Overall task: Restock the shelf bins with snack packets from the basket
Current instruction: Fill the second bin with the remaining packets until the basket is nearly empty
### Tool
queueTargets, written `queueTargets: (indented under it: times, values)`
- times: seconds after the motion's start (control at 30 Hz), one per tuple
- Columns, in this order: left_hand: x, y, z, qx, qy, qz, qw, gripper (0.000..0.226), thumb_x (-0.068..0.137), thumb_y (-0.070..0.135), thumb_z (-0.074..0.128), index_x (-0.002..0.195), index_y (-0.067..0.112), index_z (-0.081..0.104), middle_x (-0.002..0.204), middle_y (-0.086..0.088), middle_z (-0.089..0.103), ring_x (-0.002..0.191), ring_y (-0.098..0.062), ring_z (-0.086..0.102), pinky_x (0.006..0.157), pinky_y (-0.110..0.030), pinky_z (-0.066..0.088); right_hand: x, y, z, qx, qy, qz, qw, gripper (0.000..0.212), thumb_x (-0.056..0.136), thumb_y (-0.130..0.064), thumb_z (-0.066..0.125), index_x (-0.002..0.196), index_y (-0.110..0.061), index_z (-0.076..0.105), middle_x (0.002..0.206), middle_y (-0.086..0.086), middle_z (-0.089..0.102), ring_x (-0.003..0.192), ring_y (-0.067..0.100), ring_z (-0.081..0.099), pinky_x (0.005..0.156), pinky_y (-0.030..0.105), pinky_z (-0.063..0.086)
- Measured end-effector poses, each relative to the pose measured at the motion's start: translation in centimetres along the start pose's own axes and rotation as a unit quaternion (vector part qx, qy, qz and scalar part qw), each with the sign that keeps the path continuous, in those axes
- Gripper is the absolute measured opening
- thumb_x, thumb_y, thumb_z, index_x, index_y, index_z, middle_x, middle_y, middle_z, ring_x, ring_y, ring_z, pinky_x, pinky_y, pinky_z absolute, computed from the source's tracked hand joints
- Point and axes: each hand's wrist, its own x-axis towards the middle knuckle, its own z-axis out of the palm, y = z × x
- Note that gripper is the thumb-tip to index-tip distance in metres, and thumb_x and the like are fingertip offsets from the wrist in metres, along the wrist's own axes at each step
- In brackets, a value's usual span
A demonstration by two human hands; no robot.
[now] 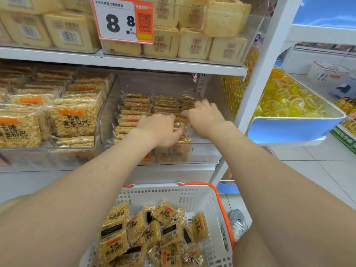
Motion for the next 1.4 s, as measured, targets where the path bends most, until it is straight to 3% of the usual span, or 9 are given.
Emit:
queueTargets:
  times: [0.1, 0.33, 0.5, 0.63, 0.83, 0.93, 1.13, 1.3, 1.4]
  values:
    - [0.0, -0.1, 0.2, -0.007, -0.002, 0.001, 1.0, 0.064, 0.1, 0.066, 0.032, 0.143, 0.021, 0.051, 0.141, -0.01, 0.063, 0.131, -0.035, 0.056, 0.103, -0.054, 0.042, 0.0, 0.5, 0.5, 0.001, -0.03, 0.028, 0.999, 0.046, 0.098, -0.01, 0.053, 0.141, -0.027, 0.056, 0.136, 0.014, 0.06, 0.133, 0.039, 0.048, 0.112, 0.053, 0.032]
    - [0.0, -0.1, 0.4, -0.018, 0.001, 0.001, 1.0, 0.055, 0.102, 0.056, 0.037, 0.137, 0.018, 0.053, 0.14, -0.009, 0.062, 0.129, -0.034, 0.055, 0.104, -0.055, 0.041, 0.3, 0.2, -0.1, -0.008, 0.063, 0.051, 0.997, 0.04, 0.095, -0.008, 0.057, 0.134, -0.018, 0.057, 0.131, 0.015, 0.064, 0.133, 0.04, 0.045, 0.103, 0.049, 0.04]
    - [-0.1, 0.0, 0.5, -0.028, -0.007, 0.013, 0.999, 0.057, 0.106, 0.05, 0.032, 0.147, 0.014, 0.05, 0.157, -0.007, 0.048, 0.147, -0.031, 0.039, 0.117, -0.061, 0.03, 0.4, 0.3, 0.8, 0.049, 0.013, 0.048, 0.998, 0.036, 0.096, 0.008, 0.049, 0.126, -0.009, 0.059, 0.123, 0.019, 0.064, 0.126, 0.041, 0.048, 0.089, 0.047, 0.049]
    - [-0.1, -0.1, 0.6, -0.034, -0.003, 0.018, 0.999, 0.055, 0.107, 0.046, 0.032, 0.145, 0.012, 0.052, 0.156, -0.01, 0.047, 0.146, -0.033, 0.039, 0.118, -0.063, 0.029, 0.4, 0.2, 0.7, 0.09, 0.023, 0.066, 0.994, 0.03, 0.093, -0.005, 0.063, 0.123, -0.01, 0.061, 0.124, 0.018, 0.061, 0.123, 0.039, 0.051, 0.091, 0.047, 0.052]
    - [-0.1, -0.1, 0.7, -0.009, 0.02, 0.026, 0.999, 0.054, 0.106, 0.047, 0.032, 0.138, 0.012, 0.057, 0.145, -0.012, 0.045, 0.135, -0.035, 0.04, 0.111, -0.055, 0.034, 0.6, -0.5, 0.7, 0.153, 0.061, 0.168, 0.972, 0.054, 0.09, -0.013, 0.075, 0.137, -0.003, 0.05, 0.129, 0.021, 0.058, 0.12, 0.042, 0.059, 0.087, 0.044, 0.054]
    - [0.0, -0.1, 0.7, -0.015, 0.021, 0.026, 0.999, 0.054, 0.106, 0.047, 0.032, 0.142, 0.015, 0.055, 0.141, -0.01, 0.049, 0.134, -0.033, 0.043, 0.108, -0.056, 0.036, 0.5, -1.2, 0.3, 0.288, 0.035, 0.231, 0.929, 0.033, 0.092, -0.009, 0.069, 0.123, -0.004, 0.059, 0.124, 0.018, 0.061, 0.115, 0.04, 0.064, 0.084, 0.042, 0.054]
    - [0.2, -0.1, 1.0, -0.026, 0.027, 0.023, 0.999, 0.051, 0.106, 0.045, 0.032, 0.142, 0.017, 0.056, 0.137, -0.009, 0.055, 0.131, -0.035, 0.05, 0.106, -0.057, 0.037, 1.0, -1.8, -1.0, 0.556, -0.025, 0.37, 0.744, 0.063, 0.099, -0.018, 0.061, 0.15, 0.005, 0.031, 0.146, 0.021, 0.052, 0.126, 0.038, 0.059, 0.098, 0.041, 0.053]
    - [0.5, -0.5, 1.2, -0.053, 0.009, 0.031, 0.998, 0.055, 0.107, 0.044, 0.028, 0.152, 0.021, 0.049, 0.149, -0.008, 0.053, 0.138, -0.033, 0.048, 0.117, -0.06, 0.032, 0.3, -2.8, -0.8, 0.662, -0.045, 0.371, 0.65, 0.056, 0.102, -0.013, 0.043, 0.156, -0.006, 0.03, 0.143, 0.014, 0.052, 0.123, 0.034, 0.058, 0.101, 0.045, 0.053]
    - [0.4, -0.6, 1.2, -0.055, 0.001, 0.032, 0.998, 0.059, 0.105, 0.046, 0.025, 0.156, 0.022, 0.045, 0.154, -0.006, 0.05, 0.143, -0.031, 0.044, 0.12, -0.062, 0.028, 0.1, -1.9, -0.8, 0.682, -0.058, 0.369, 0.629, 0.058, 0.105, -0.008, 0.044, 0.16, -0.02, 0.029, 0.15, 0.009, 0.048, 0.105, 0.018, 0.057, 0.073, 0.023, 0.056]
